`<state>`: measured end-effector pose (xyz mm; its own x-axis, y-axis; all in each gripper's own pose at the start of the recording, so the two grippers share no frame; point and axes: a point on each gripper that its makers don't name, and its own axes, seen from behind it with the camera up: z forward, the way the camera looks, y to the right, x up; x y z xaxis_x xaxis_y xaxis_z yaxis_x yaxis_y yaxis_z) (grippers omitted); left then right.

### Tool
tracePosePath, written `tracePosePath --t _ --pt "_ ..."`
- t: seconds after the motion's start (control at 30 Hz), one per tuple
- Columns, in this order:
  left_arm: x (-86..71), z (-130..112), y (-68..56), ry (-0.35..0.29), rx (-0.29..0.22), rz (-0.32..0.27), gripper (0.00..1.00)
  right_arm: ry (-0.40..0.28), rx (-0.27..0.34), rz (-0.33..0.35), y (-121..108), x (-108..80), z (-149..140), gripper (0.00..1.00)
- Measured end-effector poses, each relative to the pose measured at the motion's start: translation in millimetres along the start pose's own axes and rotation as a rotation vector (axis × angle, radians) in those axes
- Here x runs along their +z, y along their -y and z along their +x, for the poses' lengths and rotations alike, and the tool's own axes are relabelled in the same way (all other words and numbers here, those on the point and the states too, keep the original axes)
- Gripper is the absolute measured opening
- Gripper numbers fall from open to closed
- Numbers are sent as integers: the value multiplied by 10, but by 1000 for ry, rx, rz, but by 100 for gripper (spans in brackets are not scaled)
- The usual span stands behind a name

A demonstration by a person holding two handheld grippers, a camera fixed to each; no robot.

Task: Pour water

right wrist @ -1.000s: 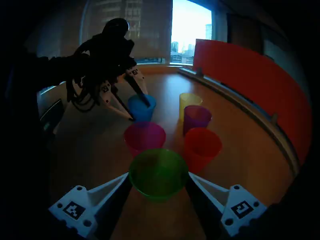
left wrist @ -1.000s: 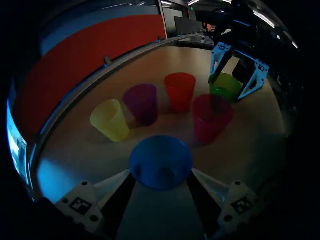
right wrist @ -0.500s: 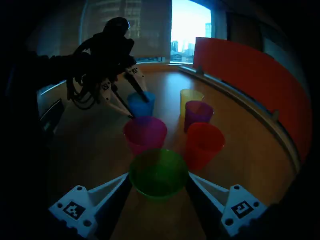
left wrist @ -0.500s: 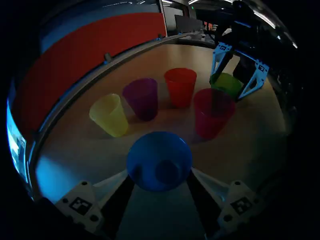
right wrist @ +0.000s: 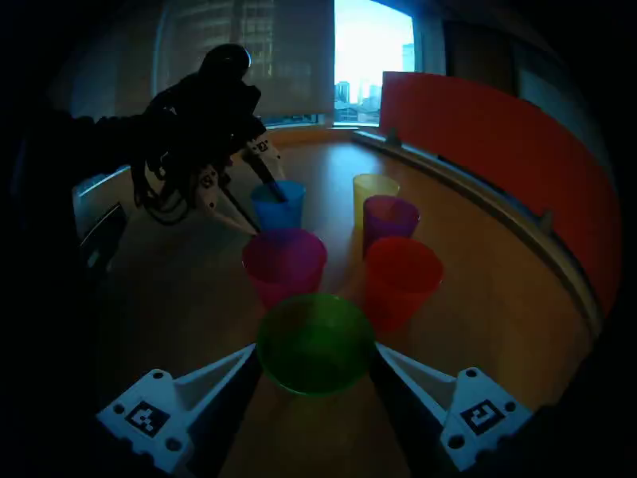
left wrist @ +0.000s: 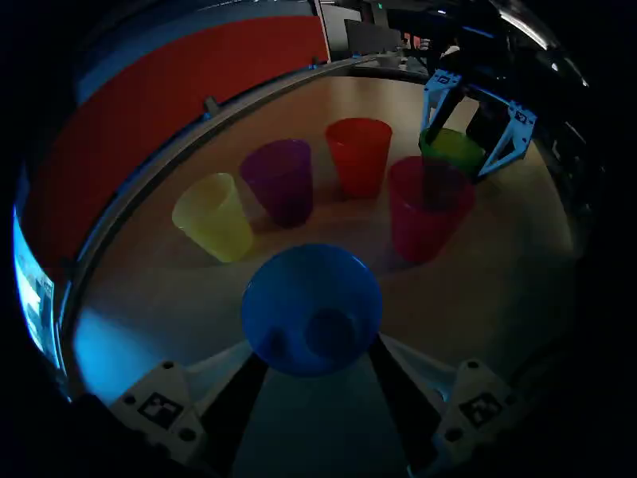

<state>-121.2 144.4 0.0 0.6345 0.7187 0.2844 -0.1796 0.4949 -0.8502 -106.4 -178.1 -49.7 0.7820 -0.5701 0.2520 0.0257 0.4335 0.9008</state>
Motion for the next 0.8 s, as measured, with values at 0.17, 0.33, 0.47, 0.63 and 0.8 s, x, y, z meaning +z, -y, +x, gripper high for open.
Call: tracePosePath --t 0.17,0.33,0.47,0.63,0.8 --pt "1 -54 -18 12 -6 -12 83 8 9 1 9 -9 -22 92" --pt "-5 -98 -43 25 -5 -20 83 31 14 1 16 -17 -97 93" --pt "-16 -127 -29 29 -6 -16 83 45 14 2 36 -19 -154 94" --pt "-38 -159 -11 32 -13 -10 83 49 11 -5 45 -41 -173 94" --pt "-73 -192 -1 37 -10 -2 83 52 13 -12 41 -74 -200 94"
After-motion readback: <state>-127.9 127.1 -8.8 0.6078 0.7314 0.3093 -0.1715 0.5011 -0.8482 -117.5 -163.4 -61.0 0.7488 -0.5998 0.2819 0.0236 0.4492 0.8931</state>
